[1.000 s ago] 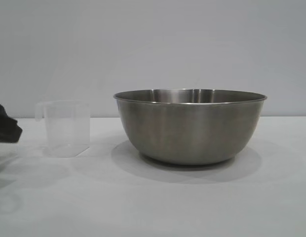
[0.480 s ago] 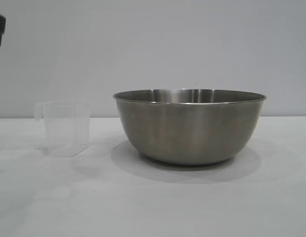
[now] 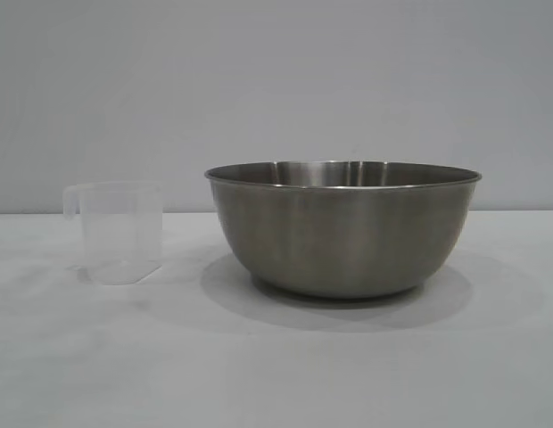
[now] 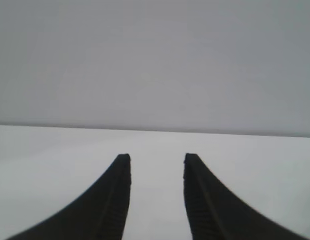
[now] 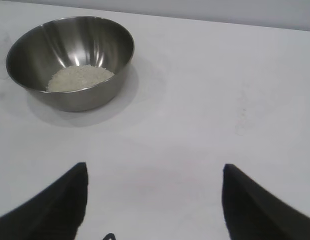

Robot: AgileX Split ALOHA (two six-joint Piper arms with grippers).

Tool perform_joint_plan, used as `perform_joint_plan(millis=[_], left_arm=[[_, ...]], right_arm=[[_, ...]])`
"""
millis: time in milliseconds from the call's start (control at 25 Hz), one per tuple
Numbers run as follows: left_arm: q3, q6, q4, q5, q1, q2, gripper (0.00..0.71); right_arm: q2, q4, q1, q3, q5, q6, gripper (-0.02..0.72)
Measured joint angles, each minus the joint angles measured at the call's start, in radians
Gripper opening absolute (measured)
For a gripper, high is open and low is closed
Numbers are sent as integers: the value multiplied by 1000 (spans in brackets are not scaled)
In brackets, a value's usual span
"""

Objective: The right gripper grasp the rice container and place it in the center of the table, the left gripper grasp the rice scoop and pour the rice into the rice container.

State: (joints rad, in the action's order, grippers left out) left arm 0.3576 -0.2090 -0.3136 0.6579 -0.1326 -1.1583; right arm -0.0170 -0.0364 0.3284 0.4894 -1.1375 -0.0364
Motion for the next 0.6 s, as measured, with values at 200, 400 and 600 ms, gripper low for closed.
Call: perform_joint_plan(millis=[200, 400, 600], left_arm=[[0, -50, -45, -269, -2, 245, 250], [-2, -150, -117, -483, 7, 492, 250], [-2, -206, -149, -687, 46, 675, 250]], right_arm=[[0, 0, 0, 0, 0, 0, 509], [0, 0, 0, 0, 0, 0, 509], [0, 0, 0, 0, 0, 0, 509]])
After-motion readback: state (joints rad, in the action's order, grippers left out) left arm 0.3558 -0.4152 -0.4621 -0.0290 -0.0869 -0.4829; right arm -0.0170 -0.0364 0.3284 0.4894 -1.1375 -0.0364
